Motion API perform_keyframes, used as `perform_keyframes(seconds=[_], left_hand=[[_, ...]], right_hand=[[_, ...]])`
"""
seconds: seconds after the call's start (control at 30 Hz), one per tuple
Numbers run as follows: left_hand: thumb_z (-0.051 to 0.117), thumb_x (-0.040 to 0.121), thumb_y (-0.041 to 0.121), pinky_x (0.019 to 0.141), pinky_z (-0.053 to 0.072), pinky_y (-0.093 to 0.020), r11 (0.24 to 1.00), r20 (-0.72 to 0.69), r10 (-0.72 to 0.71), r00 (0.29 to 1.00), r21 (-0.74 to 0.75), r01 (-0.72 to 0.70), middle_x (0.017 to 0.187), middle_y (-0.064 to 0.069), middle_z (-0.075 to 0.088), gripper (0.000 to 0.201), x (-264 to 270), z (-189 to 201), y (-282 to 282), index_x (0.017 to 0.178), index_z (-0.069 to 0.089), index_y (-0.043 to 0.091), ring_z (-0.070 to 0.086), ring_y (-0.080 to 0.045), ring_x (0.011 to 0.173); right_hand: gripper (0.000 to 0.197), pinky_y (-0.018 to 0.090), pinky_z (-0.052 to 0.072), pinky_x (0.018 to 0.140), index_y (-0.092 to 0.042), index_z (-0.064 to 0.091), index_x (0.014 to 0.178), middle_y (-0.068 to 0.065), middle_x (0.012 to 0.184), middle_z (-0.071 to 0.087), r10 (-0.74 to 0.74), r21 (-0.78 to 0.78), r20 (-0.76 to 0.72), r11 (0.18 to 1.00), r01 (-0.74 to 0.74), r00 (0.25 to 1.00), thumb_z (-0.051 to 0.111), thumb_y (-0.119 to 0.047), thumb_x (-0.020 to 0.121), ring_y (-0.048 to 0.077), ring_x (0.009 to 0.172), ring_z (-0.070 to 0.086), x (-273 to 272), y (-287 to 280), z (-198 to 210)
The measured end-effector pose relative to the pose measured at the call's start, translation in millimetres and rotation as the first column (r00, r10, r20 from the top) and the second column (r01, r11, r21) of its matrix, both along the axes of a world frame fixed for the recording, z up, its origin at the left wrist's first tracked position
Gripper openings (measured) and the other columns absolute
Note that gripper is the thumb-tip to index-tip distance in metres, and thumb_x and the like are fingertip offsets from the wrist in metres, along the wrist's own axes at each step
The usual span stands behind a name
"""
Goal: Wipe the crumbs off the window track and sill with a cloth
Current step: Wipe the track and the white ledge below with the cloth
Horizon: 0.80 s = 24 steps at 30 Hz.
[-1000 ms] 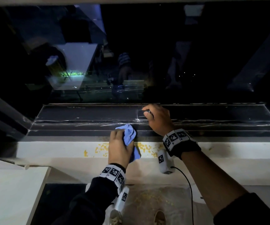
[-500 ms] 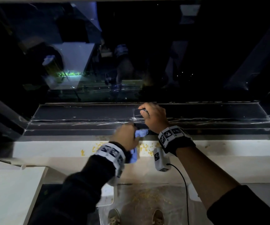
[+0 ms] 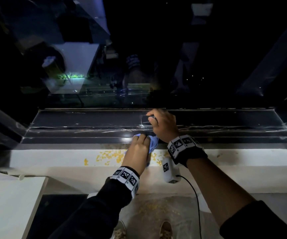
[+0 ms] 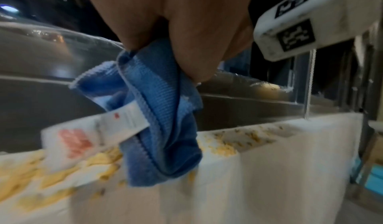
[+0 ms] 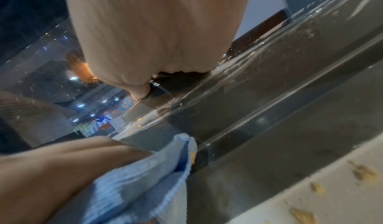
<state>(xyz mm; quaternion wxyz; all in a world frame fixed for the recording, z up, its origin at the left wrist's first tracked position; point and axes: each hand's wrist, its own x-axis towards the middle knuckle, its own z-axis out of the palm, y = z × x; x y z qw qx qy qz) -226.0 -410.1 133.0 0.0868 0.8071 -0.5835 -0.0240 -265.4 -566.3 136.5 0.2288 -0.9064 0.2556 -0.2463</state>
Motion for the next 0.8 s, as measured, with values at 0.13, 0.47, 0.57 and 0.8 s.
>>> perform_keyframes(seconds=[0.13,0.47,0.57,0.8], left_hand=[[0.063,0.077,0.019,0.081,0.042,-0.03,0.998,-0.097,0.006,0.995,0.064,0.0,0.112,-0.007,0.052,0.035,6.5,10.7,-6.1,0.111,0.059,0.01,0.05,-0.028,0.099],[0.075,0.057,0.002,0.07,0.048,-0.032,0.958,-0.158,0.15,0.976,-0.222,-0.183,0.1,-0.013,0.054,0.048,30.8,7.4,32.2,0.102,0.058,0.002,0.058,-0.031,0.08],[0.078,0.049,0.009,0.069,0.05,-0.033,0.966,-0.131,0.186,0.974,-0.158,-0.205,0.095,-0.013,0.056,0.05,18.9,-5.2,18.8,0.095,0.06,0.002,0.056,-0.032,0.077],[0.069,0.065,0.012,0.069,0.042,-0.032,0.986,-0.282,0.083,0.956,-0.115,-0.12,0.096,-0.011,0.053,0.028,7.1,5.5,1.9,0.09,0.061,0.005,0.053,-0.033,0.086]], right_hand=[[0.039,0.037,0.039,0.078,-0.02,0.065,0.101,0.001,0.096,0.066,0.002,0.012,-0.018,1.0,-0.002,1.0,0.035,-0.04,0.086,0.029,0.089,0.061,-0.6,0.0,2.0],[0.026,0.036,0.032,0.082,-0.021,0.064,0.102,0.001,0.098,0.064,-0.027,0.043,-0.056,0.999,0.03,0.998,0.044,-0.031,0.088,0.027,0.095,0.057,-2.7,4.2,6.1],[0.027,0.037,0.034,0.082,-0.021,0.064,0.102,0.001,0.098,0.065,-0.02,0.046,-0.073,0.999,0.023,0.997,0.043,-0.031,0.088,0.028,0.094,0.059,-1.6,5.9,6.9],[0.037,0.037,0.037,0.083,-0.022,0.064,0.103,0.001,0.1,0.067,-0.023,0.05,-0.082,0.998,0.027,0.996,0.037,-0.04,0.085,0.028,0.098,0.06,-0.3,5.7,9.5]])
